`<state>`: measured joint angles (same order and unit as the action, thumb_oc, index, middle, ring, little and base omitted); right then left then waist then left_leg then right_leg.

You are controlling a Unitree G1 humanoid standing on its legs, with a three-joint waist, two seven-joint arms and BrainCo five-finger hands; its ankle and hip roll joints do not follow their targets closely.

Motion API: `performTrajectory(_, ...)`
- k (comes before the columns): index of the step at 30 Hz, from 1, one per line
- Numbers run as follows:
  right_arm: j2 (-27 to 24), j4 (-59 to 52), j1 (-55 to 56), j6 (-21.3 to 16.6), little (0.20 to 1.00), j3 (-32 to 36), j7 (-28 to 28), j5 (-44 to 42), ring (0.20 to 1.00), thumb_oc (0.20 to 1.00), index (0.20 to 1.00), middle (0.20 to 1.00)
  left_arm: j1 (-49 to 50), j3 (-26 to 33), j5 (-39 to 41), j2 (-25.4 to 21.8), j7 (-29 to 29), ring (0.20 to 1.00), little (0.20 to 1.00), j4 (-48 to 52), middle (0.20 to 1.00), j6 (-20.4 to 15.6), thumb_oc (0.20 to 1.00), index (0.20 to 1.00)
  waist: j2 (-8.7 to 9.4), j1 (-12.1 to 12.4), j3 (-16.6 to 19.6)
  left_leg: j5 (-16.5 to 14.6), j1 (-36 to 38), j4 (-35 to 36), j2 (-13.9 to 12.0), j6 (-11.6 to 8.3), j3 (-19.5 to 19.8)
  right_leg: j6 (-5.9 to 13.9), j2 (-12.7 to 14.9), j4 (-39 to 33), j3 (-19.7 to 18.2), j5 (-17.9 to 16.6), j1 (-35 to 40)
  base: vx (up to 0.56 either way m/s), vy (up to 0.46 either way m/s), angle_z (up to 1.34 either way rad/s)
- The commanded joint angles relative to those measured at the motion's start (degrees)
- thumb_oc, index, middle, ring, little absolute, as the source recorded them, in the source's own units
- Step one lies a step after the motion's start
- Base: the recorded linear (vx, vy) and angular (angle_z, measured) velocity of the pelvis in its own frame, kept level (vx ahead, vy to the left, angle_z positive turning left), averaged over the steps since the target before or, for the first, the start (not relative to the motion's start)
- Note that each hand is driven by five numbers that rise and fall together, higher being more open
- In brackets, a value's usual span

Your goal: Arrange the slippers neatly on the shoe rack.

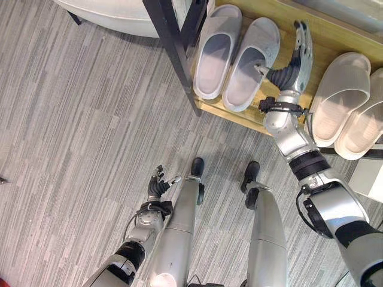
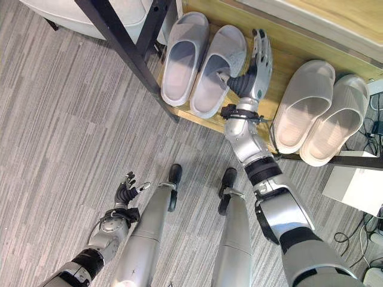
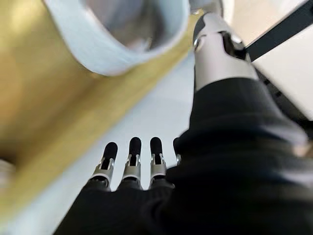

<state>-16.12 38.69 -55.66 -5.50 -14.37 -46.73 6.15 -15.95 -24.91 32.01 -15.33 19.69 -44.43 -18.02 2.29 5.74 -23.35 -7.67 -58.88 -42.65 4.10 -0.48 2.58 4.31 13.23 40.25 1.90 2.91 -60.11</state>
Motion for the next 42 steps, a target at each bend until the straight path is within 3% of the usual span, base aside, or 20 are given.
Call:
performTrajectory(1, 0.60, -0.56, 1.00, -6.63, 1.000, 0.89, 1.43, -8.27, 1.000, 1.000, 1.000, 1.000, 1.33, -0.22, -2.78, 1.27, 0.36, 1.000, 1.000, -1.09, 1.000, -0.49, 1.000, 1.000, -1.14, 1.35, -0.84, 0.05, -0.41, 4.65, -0.80, -0.35, 3.29, 1.21, -0.36, -0.92, -0.43, 6.73, 2.74, 0.01, 0.009, -0.04)
performTrajectory(11, 5.17, 3.50, 1.25, -12.05, 1.000, 1.72, 6.65, -19.61, 1.000, 1.000, 1.000, 1.000, 1.80, -0.79, -3.35, 0.82, 0.25, 1.000, 1.000, -0.47, 1.000, -0.68, 1.000, 1.000, -2.62, 2.32, -1.47, 0.00, 0.15, 4.83, -0.62, -0.34, 3.27, 1.25, -0.28, -1.04, -0.19, 6.94, 3.36, 0.00, 0.000, 0.00)
performTrajectory(20, 2.96, 11.95, -9.46, -12.19, 1.000, 0.24, 10.33, -25.28, 1.000, 1.000, 1.000, 1.000, 1.53, -2.10, -3.01, -0.04, -1.74, 1.000, 1.000, -1.27, 1.000, -1.15, 1.000, 1.000, -4.19, 4.82, -2.12, 0.15, -0.23, 4.29, -0.21, -0.59, 3.60, 1.12, 0.02, 0.17, -0.29, 7.48, 2.86, 0.01, -0.008, 0.02)
performTrajectory(27, 6.13, 11.99, -10.06, -13.40, 1.000, -0.32, 12.90, -30.45, 1.000, 1.000, 1.000, 1.000, 1.15, -2.22, -2.91, 0.13, -1.95, 1.000, 1.000, -3.09, 1.000, -0.84, 1.000, 1.000, -4.09, 5.27, -1.66, -0.06, 1.91, 4.75, -0.32, -0.68, 3.58, 0.83, -0.26, 0.19, -0.16, 8.01, 4.65, 0.01, -0.007, 0.01)
performTrajectory(31, 6.28, 11.75, -8.46, -12.40, 1.000, -1.06, 14.02, -29.74, 1.000, 1.000, 1.000, 1.000, 1.47, -1.96, -3.16, -0.24, -2.20, 1.000, 1.000, -2.42, 1.000, -0.80, 1.000, 1.000, -4.23, 5.08, -1.64, 0.28, 4.34, 6.28, -0.67, -0.90, 3.51, 0.79, -0.39, -1.03, 0.40, 7.81, 7.06, 0.00, -0.039, 0.00)
performTrajectory(34, 4.99, 9.40, -4.10, -10.20, 1.000, -1.86, 12.65, -24.35, 1.000, 1.000, 1.000, 1.000, 2.43, -0.70, -3.88, -0.15, -2.20, 1.000, 1.000, -3.07, 1.000, -0.25, 1.000, 1.000, -4.02, 4.23, -1.43, 1.22, 8.30, 9.89, -1.16, -1.35, 3.19, 1.02, -0.67, -4.75, 1.14, 6.83, 11.50, 0.00, -0.036, 0.04)
performTrajectory(36, 4.51, 6.56, 0.89, -8.08, 1.000, -2.59, 11.52, -19.00, 1.000, 1.000, 1.000, 1.000, 3.40, 0.32, -4.37, 0.39, -2.20, 1.000, 1.000, -4.23, 1.000, 0.33, 1.000, 1.000, -3.66, 3.24, -0.85, 2.56, 12.90, 14.22, -1.60, -1.85, 2.96, 1.42, -1.11, -9.54, 2.02, 5.32, 16.71, 0.00, -0.033, 0.07)
performTrajectory(37, 4.54, 5.52, 3.01, -7.61, 1.000, -2.61, 11.75, -17.76, 1.000, 1.000, 1.000, 1.000, 3.76, 0.67, -4.64, 0.70, -2.39, 1.000, 1.000, -4.98, 1.000, 0.70, 1.000, 1.000, -3.60, 2.82, -0.52, 5.05, 13.99, 16.41, -1.62, -1.93, 2.81, 1.33, -1.21, -12.05, 2.56, 2.88, 18.02, -0.05, 0.003, 0.00)
performTrajectory(42, 4.18, 3.26, 11.94, -5.67, 1.000, -3.09, 13.70, -14.64, 1.000, 1.000, 1.000, 1.000, 6.06, 3.06, -4.99, 1.65, -3.09, 1.000, 1.000, -7.45, 1.000, 1.98, 1.000, 1.000, -3.04, 1.28, 1.27, 7.77, 24.15, 25.60, -2.43, -2.67, 2.51, 2.13, -1.94, -20.60, 4.32, 0.36, 28.19, 0.07, -0.026, -0.10)
